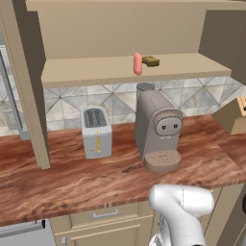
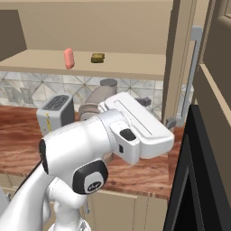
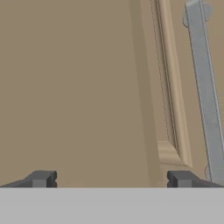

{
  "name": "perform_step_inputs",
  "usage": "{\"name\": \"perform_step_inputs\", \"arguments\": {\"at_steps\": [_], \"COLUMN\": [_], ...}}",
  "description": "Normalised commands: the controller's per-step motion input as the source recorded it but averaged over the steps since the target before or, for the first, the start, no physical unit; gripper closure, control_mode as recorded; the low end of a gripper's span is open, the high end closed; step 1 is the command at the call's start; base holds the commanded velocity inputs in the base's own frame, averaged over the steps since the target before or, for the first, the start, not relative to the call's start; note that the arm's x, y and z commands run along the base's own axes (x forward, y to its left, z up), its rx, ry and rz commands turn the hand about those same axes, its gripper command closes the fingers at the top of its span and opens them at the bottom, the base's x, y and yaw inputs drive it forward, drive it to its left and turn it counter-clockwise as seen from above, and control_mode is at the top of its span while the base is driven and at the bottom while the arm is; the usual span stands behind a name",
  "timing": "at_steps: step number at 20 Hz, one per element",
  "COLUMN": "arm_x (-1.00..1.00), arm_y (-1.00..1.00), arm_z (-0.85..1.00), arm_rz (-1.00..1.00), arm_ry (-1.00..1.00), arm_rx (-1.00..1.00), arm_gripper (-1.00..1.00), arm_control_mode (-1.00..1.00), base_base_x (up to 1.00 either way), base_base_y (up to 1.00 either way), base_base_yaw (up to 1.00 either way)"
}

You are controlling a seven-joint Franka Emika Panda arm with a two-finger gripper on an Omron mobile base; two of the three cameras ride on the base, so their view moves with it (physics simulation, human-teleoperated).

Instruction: Pick up the bar soap and sponge from the sink, and place them back in the cabinet, and close the cabinet doors.

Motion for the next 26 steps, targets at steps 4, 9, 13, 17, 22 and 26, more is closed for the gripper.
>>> {"name": "perform_step_inputs", "arguments": {"at_steps": [4,9,13,17,22,26], "arm_x": [-0.10,0.00,0.00,0.01,0.12,0.18], "arm_y": [-0.02,-0.15,-0.09,0.00,0.00,0.00], "arm_z": [0.00,0.00,0.00,-0.01,-0.01,-0.02], "arm_rz": [0.00,0.00,0.00,0.00,0.00,0.00], "arm_ry": [0.00,0.00,0.00,0.00,0.00,0.00], "arm_rx": [0.00,0.00,0.00,0.00,0.00,0.00], "arm_gripper": [-1.00,-1.00,-1.00,-1.00,-1.00,-1.00], "arm_control_mode": [-1.00,-1.00,-1.00,-1.00,-1.00,-1.00], "base_base_x": [0.00,0.00,0.00,0.00,0.00,0.00], "base_base_y": [0.00,0.00,0.00,0.00,0.00,0.00], "base_base_yaw": [0.00,0.00,0.00,0.00,0.00,0.00]}}
